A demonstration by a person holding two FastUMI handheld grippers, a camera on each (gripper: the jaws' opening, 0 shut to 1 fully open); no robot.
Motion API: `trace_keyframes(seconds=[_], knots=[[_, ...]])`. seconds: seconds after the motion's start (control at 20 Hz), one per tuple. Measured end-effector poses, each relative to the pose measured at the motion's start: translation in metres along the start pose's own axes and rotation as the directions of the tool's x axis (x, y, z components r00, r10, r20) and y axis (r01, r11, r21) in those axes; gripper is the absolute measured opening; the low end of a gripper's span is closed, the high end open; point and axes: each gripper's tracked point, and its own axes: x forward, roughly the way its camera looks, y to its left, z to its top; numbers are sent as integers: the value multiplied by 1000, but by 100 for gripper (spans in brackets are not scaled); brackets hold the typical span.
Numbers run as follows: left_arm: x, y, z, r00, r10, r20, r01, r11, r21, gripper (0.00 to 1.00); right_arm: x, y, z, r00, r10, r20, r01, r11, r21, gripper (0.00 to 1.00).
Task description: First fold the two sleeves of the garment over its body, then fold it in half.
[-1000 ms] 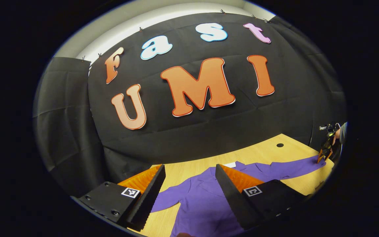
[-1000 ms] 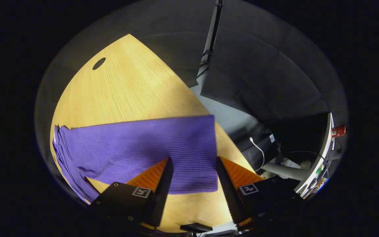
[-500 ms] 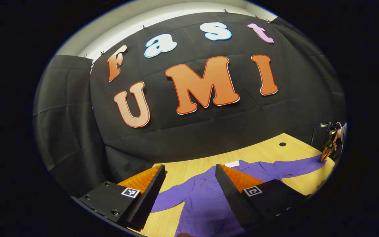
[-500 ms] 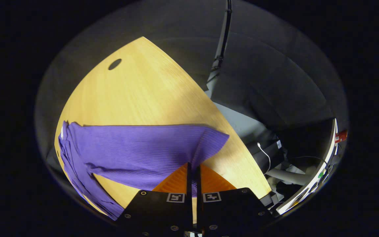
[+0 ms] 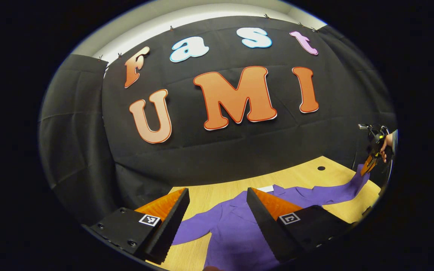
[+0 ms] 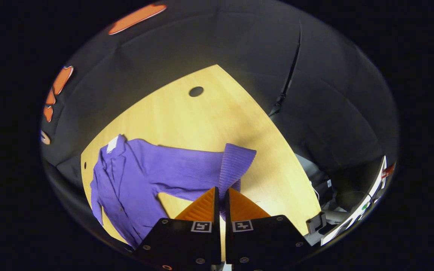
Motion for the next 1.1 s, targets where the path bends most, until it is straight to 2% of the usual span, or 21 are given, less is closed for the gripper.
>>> trace_keyframes(seconds=[0.15, 0.5, 0.7, 0.9, 1.1], knots=[[4, 21, -7, 1000, 8, -4, -8, 1000, -17, 98, -22, 44, 9, 999, 36, 32, -34, 998, -61, 5], [15, 84, -29, 996, 81, -37, -83, 995, -60, 98, -56, 149, 15, 989, 136, 66, -120, 972, -202, 5], [17, 124, -35, 989, 147, -31, -149, 988, -48, 98, -64, 215, 10, 980, 190, 62, -163, 937, -309, 5], [14, 151, -46, 982, 185, -44, -187, 981, -54, 98, -68, 276, -2, 971, 235, 38, -200, 892, -406, 5], [12, 177, -58, 971, 224, -78, -232, 967, -110, 98, -60, 329, -19, 960, 279, -15, -258, 867, -427, 5]])
